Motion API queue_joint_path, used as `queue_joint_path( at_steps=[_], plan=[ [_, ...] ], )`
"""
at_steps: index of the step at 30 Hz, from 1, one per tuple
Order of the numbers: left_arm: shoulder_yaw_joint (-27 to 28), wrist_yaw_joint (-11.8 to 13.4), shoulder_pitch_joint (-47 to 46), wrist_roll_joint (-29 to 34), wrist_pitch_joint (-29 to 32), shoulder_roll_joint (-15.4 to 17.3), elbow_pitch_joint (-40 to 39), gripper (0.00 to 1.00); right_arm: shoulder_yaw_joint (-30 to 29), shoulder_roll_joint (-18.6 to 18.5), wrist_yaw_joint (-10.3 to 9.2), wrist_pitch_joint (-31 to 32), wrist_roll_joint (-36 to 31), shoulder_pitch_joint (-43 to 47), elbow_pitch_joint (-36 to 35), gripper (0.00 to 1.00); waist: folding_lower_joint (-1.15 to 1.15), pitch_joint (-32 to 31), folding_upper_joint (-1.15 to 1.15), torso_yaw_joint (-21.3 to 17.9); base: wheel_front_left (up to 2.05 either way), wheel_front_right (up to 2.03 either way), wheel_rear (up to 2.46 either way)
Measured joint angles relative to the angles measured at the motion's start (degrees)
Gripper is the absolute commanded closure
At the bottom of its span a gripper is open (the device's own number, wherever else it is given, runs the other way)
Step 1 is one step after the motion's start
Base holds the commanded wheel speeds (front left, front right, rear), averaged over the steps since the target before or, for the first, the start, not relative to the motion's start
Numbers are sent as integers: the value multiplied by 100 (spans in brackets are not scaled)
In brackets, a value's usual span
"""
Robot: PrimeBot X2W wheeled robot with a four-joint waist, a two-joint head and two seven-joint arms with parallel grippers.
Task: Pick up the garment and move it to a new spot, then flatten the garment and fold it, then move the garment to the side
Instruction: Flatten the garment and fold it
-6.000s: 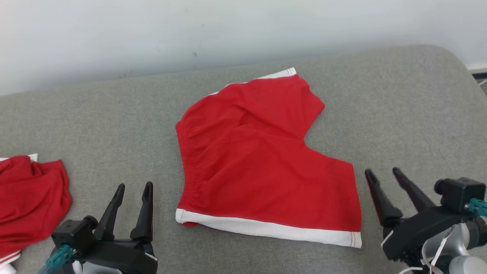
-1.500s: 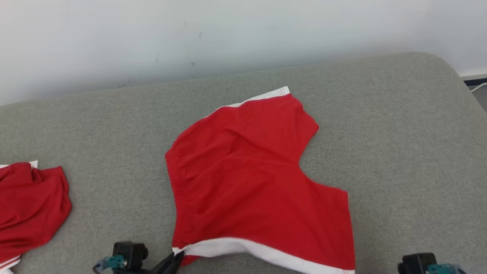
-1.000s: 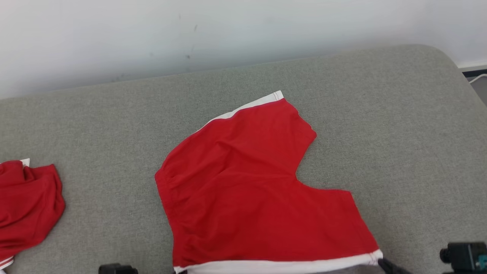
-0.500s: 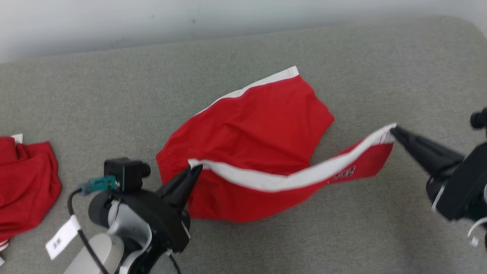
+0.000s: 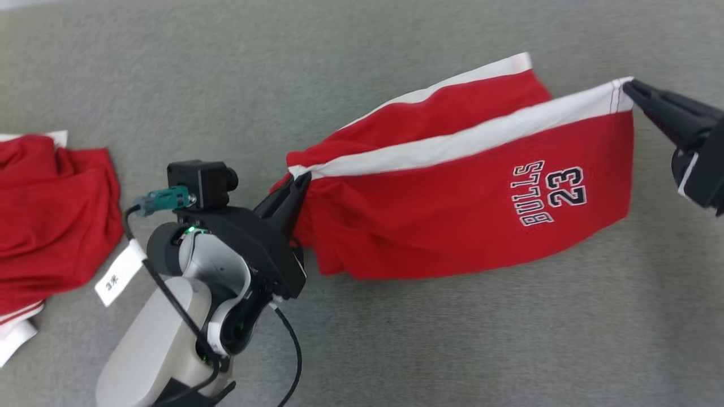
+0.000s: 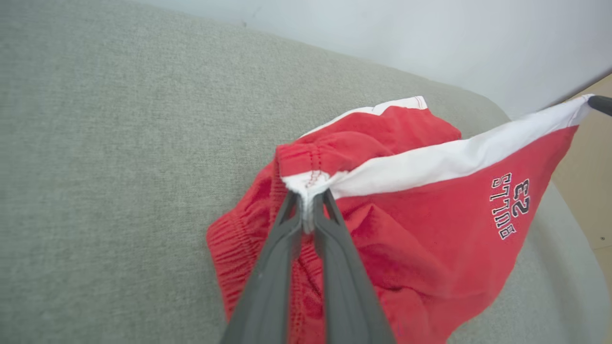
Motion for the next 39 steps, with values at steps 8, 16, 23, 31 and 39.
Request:
queue_joint_path(
  at_steps=[8,16,23,31,39],
  plan=[
    [86,48,-302,27,-156,-236,501,100,327,105,87,-145,-152,-727,814,100,0,319,0,403,0,0,0],
    [-1,45,-540,87,-299,-385,860,100,554,200,145,-474,-369,-1197,1512,100,-1,469,0,594,0,0,0],
    [-105,-15,-817,211,-364,-458,1073,100,604,194,154,-825,-501,-1396,1878,100,-1,437,0,617,0,0,0],
    [-196,-64,-1157,266,-368,-508,1378,100,692,207,181,-1157,-604,-1579,2241,100,-2,421,-1,630,0,0,0],
    [-297,-112,-1399,271,-337,-576,1657,100,716,237,196,-1482,-656,-1793,2621,100,-2,524,0,713,0,0,0]
  ],
)
